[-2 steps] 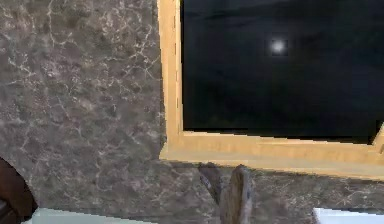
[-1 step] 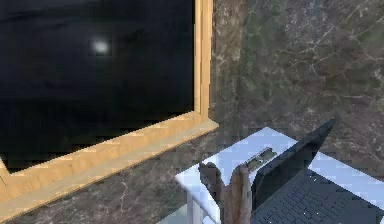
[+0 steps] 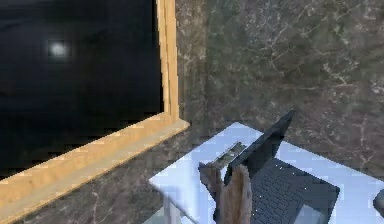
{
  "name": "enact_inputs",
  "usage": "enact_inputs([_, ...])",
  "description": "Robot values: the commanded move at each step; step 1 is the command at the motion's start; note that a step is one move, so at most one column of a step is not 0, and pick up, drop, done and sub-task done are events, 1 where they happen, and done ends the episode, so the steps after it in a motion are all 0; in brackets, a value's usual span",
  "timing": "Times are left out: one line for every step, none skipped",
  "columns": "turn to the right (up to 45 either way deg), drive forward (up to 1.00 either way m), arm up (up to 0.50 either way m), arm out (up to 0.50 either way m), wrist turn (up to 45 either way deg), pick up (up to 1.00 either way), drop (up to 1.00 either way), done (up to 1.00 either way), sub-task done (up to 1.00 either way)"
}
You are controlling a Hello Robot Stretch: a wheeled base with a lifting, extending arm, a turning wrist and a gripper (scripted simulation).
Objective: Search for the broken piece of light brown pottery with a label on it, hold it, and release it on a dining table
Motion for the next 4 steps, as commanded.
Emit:
enact_inputs([-45.0,0.0,0.0,0.0,0.0,0.0,0.0,0.0,0.0])
enact_inputs([-45.0,0.0,0.0,0.0,0.0,0.0,0.0,0.0,0.0])
enact_inputs([-45.0,0.0,0.0,0.0,0.0,0.0,0.0,0.0,0.0])
enact_inputs([-45.0,0.0,0.0,0.0,0.0,0.0,0.0,0.0,0.0])
